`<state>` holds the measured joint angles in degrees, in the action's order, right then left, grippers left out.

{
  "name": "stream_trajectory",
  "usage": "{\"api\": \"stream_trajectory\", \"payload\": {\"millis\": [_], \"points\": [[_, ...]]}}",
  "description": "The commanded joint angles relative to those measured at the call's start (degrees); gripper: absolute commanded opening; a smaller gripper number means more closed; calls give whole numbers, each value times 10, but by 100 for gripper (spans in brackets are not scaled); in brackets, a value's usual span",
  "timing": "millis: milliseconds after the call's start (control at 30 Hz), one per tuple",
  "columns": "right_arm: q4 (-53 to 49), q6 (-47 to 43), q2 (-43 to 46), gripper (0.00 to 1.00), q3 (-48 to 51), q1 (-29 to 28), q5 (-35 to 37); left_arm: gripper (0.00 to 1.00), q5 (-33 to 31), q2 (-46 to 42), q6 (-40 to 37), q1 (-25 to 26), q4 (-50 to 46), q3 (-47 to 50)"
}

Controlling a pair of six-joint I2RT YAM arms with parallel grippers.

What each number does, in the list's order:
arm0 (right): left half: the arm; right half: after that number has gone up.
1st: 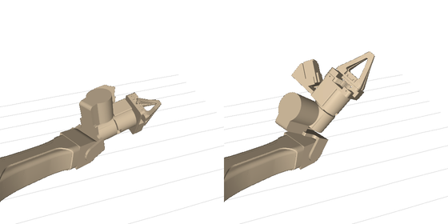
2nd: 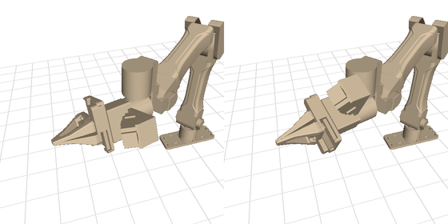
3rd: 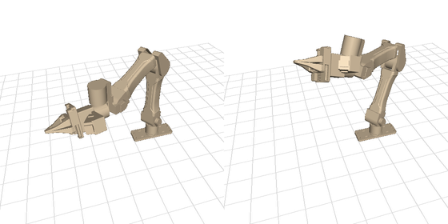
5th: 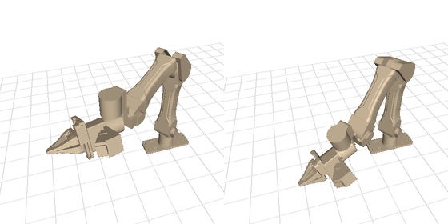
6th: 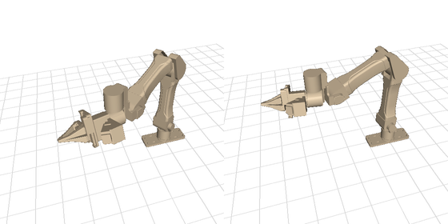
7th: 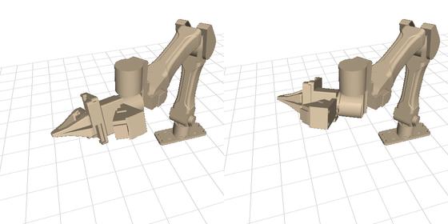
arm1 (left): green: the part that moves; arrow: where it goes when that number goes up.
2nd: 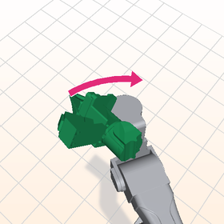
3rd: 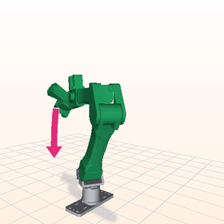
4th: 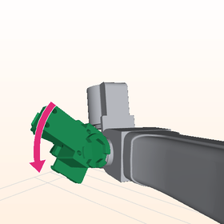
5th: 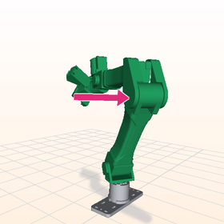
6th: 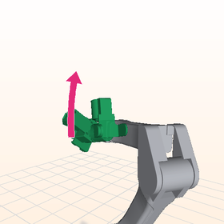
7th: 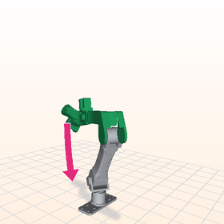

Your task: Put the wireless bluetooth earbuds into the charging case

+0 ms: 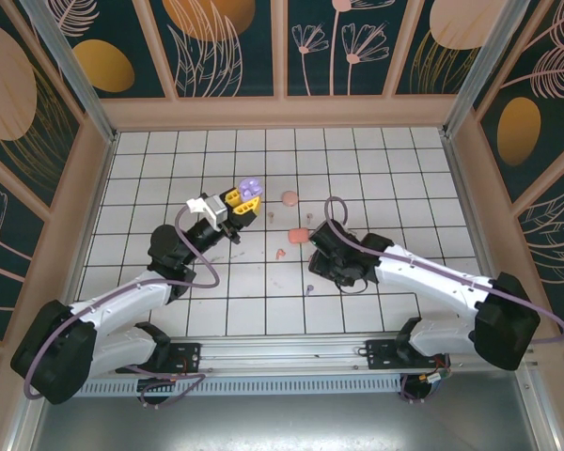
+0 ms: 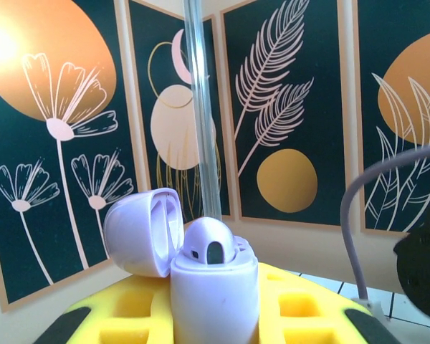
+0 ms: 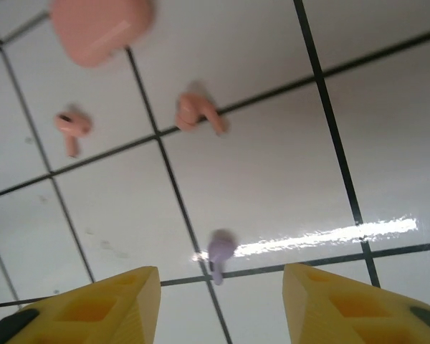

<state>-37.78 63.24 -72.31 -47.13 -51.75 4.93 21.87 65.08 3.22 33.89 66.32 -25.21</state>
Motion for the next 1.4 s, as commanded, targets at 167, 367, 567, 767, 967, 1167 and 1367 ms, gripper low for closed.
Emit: {"api": "stream_trajectory", "payload": {"millis": [167,367,567,767,967,1167,1367], "points": [[45,57,-61,43,11,-15,-39,0,-12,-17,11,4,45,16],[45,47,-119,42,-12,-27,-52,0,-12,-14,14,4,51,19],[53,43,-152,40,-19,-35,-60,0,-9,-5,15,3,60,18],[54,39,-167,38,-24,-35,-61,0,-5,3,16,4,65,15],[53,31,-186,37,-33,-35,-58,0,-4,2,17,4,65,16],[42,16,-206,33,-47,-33,-50,0,-2,2,15,4,63,16],[39,2,-217,29,-55,-31,-49,0,-2,3,14,4,61,16]]}}
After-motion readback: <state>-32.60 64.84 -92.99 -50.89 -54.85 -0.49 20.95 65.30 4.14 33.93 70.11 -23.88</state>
